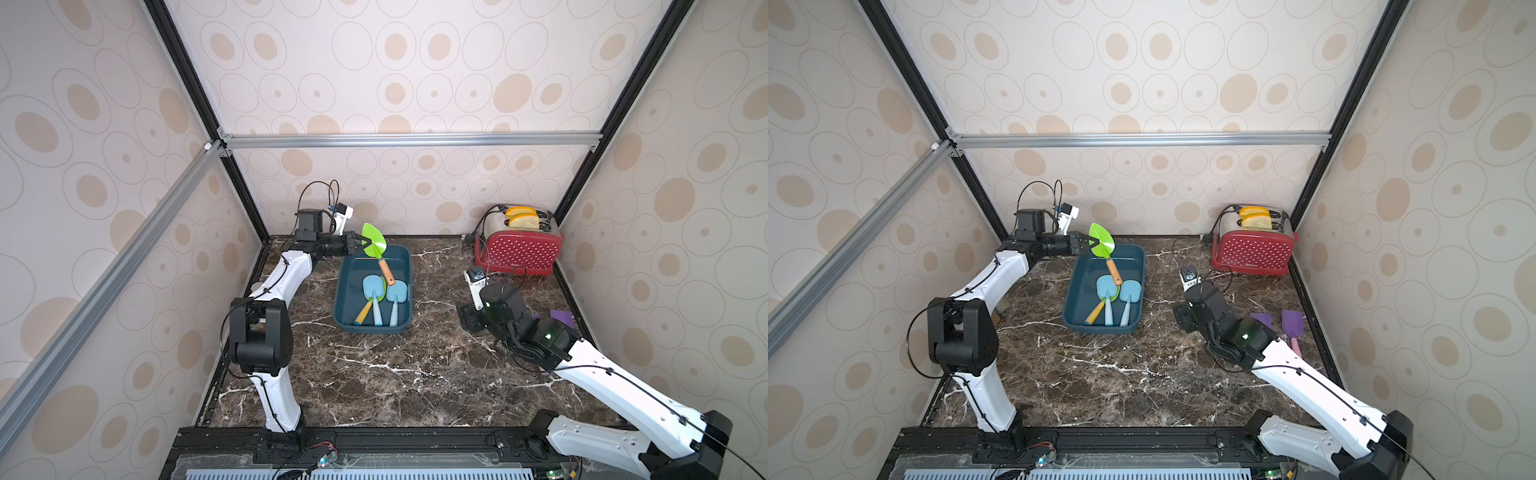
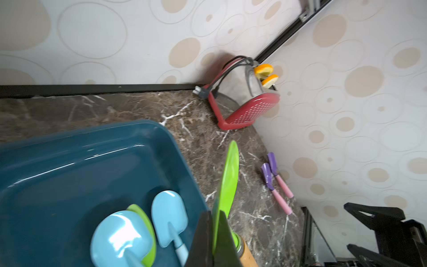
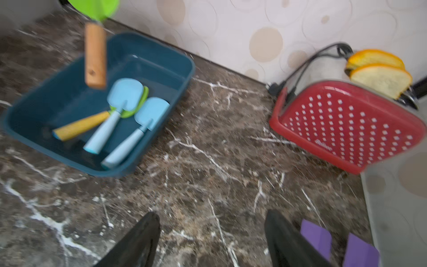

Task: Put the shovel into the storage box
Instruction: Pick up the shovel from the center of the board, then place the shovel in the storage box.

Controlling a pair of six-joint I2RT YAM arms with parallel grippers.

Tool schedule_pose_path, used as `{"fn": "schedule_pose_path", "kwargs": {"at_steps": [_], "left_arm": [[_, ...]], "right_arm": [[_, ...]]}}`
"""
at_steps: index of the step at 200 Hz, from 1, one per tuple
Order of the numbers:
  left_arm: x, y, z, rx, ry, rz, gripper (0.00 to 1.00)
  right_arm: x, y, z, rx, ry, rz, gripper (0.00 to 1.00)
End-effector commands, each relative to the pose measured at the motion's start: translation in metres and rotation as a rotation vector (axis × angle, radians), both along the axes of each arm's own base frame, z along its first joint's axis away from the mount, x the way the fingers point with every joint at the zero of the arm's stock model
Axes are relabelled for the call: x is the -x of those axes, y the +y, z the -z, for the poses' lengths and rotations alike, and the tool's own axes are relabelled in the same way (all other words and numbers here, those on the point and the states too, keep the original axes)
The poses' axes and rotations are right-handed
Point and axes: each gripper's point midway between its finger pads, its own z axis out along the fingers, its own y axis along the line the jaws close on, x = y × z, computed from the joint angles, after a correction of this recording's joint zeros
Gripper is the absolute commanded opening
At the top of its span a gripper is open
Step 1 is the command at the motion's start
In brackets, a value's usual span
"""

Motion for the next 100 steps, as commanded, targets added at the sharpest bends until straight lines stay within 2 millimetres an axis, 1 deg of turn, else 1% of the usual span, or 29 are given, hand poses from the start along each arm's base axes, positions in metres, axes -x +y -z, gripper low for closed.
{"fn": "schedule_pose_path", "kwargs": {"at_steps": [1, 23, 43, 60, 63, 79, 100], "left_arm": [[0.028, -0.008, 0.058, -0.111, 0.148, 0.138, 0.00], [0.021, -0.008, 0.084, -0.117, 0.193, 0.145, 0.00], [0.014, -0.010, 0.098, -0.112, 0.217, 0.153, 0.00], [0.007, -0.014, 0.107, -0.106, 0.225, 0.163, 0.00], [0.010, -0.015, 0.110, -0.105, 0.253, 0.168, 0.00], [0.013, -0.025, 0.119, -0.116, 0.272, 0.200, 0.00], [0.021, -0.041, 0.135, -0.179, 0.298, 0.249, 0.00]], "right_arm": [[0.008, -0.041, 0.027, 0.040, 0.060, 0.138, 0.79], [0.016, -0.060, 0.044, 0.019, 0.096, 0.191, 0.79], [0.023, -0.071, 0.054, 0.023, 0.121, 0.219, 0.79], [0.027, -0.078, 0.058, 0.032, 0.127, 0.235, 0.79], [0.027, -0.079, 0.059, 0.031, 0.128, 0.236, 0.79], [0.029, -0.082, 0.063, 0.031, 0.133, 0.246, 0.79], [0.030, -0.085, 0.070, 0.035, 0.146, 0.259, 0.80]]}}
